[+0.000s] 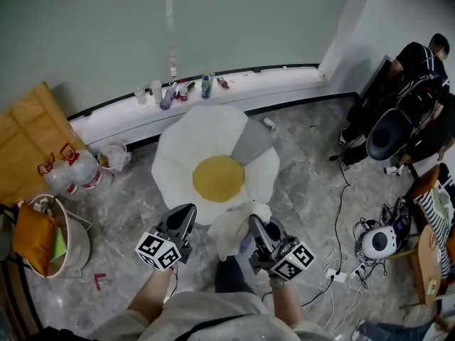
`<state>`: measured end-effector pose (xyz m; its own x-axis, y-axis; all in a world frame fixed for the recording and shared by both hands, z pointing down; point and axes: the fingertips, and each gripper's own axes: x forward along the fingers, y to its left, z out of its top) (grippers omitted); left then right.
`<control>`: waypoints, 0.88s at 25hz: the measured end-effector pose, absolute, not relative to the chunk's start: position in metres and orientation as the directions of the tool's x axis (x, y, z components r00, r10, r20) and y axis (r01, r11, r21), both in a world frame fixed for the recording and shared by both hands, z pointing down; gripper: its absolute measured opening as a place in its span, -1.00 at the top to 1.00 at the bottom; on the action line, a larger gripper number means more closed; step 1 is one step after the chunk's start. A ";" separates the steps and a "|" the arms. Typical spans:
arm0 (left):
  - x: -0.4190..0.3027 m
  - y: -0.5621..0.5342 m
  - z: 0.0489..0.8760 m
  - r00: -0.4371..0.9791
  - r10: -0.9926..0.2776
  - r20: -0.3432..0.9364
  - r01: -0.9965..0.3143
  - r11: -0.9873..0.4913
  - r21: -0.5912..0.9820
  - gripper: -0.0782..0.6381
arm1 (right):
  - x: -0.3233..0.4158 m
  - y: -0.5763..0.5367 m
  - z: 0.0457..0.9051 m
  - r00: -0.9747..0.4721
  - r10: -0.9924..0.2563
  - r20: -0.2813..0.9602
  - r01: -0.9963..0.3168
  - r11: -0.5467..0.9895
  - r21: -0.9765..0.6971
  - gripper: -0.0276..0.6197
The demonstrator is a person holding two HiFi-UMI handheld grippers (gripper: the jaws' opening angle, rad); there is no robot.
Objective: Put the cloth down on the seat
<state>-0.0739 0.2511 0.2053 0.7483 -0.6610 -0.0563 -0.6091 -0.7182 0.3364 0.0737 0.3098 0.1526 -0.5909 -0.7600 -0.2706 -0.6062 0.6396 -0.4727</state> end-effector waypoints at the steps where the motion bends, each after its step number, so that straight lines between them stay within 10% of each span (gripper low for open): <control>1: -0.069 0.238 0.204 0.744 -0.665 -0.059 -0.613 -0.715 0.337 0.74 | 0.077 0.299 0.152 -0.601 -0.752 -0.270 -0.599 0.648 -0.471 0.82; 22: 0.012 0.042 0.242 0.618 -0.786 0.003 -0.732 -0.575 0.366 0.74 | 0.166 0.073 0.151 -0.739 -0.629 -0.241 -0.503 0.753 -0.423 0.82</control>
<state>0.0116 0.0417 0.2418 0.6184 -0.7858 0.0027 -0.7319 -0.5748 0.3660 0.1664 0.0729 0.1509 -0.7393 -0.6289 -0.2406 -0.5031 0.7534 -0.4234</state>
